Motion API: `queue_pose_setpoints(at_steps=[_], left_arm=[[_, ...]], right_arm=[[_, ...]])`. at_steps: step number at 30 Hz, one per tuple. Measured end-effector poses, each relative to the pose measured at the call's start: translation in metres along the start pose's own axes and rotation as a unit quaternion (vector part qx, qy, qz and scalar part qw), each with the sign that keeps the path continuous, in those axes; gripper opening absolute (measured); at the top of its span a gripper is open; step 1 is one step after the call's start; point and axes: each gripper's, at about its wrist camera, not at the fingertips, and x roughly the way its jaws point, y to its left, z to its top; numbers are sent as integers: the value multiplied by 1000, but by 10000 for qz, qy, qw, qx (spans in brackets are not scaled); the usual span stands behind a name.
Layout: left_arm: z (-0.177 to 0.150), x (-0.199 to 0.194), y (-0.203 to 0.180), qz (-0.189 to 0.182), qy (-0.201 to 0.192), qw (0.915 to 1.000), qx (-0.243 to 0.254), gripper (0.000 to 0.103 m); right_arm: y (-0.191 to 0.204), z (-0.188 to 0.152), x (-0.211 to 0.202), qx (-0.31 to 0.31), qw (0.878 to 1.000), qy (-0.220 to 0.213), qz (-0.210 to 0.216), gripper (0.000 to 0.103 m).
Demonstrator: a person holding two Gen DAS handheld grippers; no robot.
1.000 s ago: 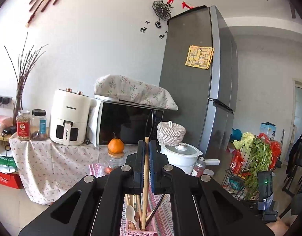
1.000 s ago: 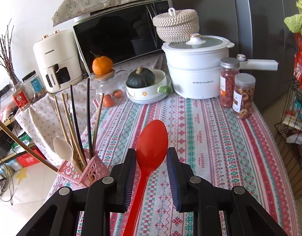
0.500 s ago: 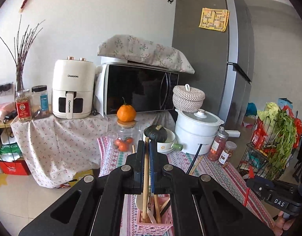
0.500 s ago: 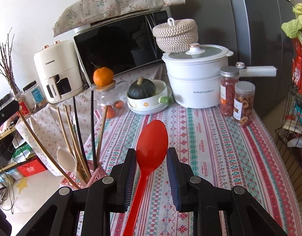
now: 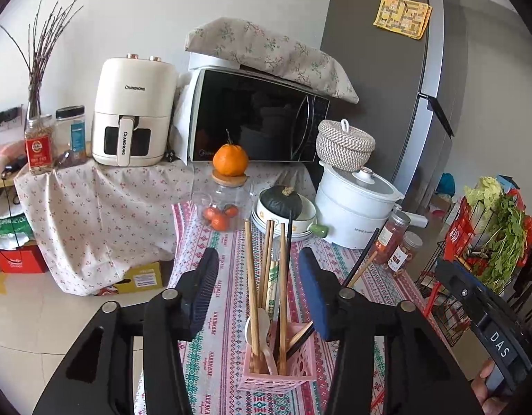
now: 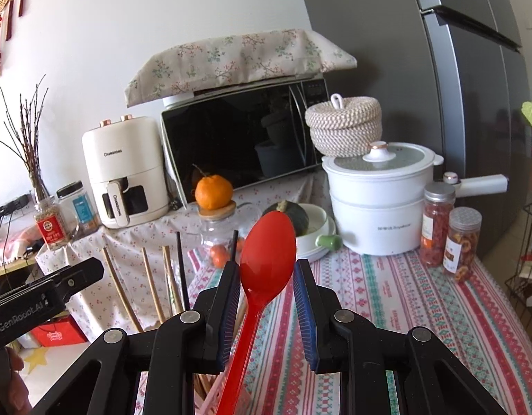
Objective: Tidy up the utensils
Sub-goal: 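Lower the wooden chopstick into the basket and open the left tool, then lower the red spoon into the basket and open the right tool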
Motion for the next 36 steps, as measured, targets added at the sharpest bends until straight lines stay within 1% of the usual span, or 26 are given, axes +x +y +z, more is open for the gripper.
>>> queue_pose_setpoints(at_steps=[2, 5, 7, 11, 13, 14, 17, 21, 24, 25, 26, 27, 28, 29, 31, 34, 36], left_arm=[[0, -6, 7, 36, 45, 10000, -42, 68], [-8, -8, 19, 236, 348, 9991, -80, 76], [-16, -4, 30, 394, 727, 9964, -176, 77], [-38, 7, 53, 567, 1411, 9871, -504, 78], [-47, 14, 61, 612, 1715, 9817, -554, 78], [-52, 16, 64, 627, 1801, 9801, -556, 78], [-59, 18, 70, 702, 1929, 9773, -519, 78], [-60, 18, 73, 684, 1969, 9767, -510, 78], [-59, 17, 70, 649, 1945, 9776, -479, 79], [-58, 17, 69, 635, 1947, 9778, -445, 81], [-59, 18, 67, 619, 1957, 9778, -418, 84], [-59, 18, 65, 601, 1974, 9776, -403, 86], [-59, 18, 64, 608, 1988, 9773, -402, 88], [-59, 18, 62, 640, 2005, 9768, -395, 89], [-61, 17, 57, 707, 2047, 9757, -331, 92], [-61, 11, 47, 846, 1952, 9770, -164, 98], [-61, 5, 36, 988, 1849, 9778, 62, 102]], right_arm=[[10, 1, 5, -70, 9998, -143, -77, 29], [24, 3, 14, -155, 9992, -333, -185, 29], [32, 2, 19, -211, 9983, -461, -284, 29], [49, -4, 29, -492, 9950, -683, -531, 29], [57, -10, 37, -679, 9930, -703, -670, 29], [59, -13, 41, -727, 9926, -668, -705, 29], [63, -22, 51, -802, 9922, -536, -789, 29], [66, -30, 59, -904, 9915, -388, -857, 29], [66, -36, 62, -974, 9922, -187, -761, 30], [65, -37, 62, -1013, 9924, -98, -699, 33], [65, -37, 61, -1035, 9927, -35, -611, 42], [64, -35, 57, -1026, 9934, -21, -504, 48], [63, -33, 52, -994, 9943, -35, -394, 55], [61, -29, 46, -959, 9949, -41, -299, 59], [55, -23, 34, -847, 9962, 30, -175, 63], [37, -16, 21, -597, 9977, 328, -1, 72], [25, -12, 15, -545, 9969, 564, -76, 76]])
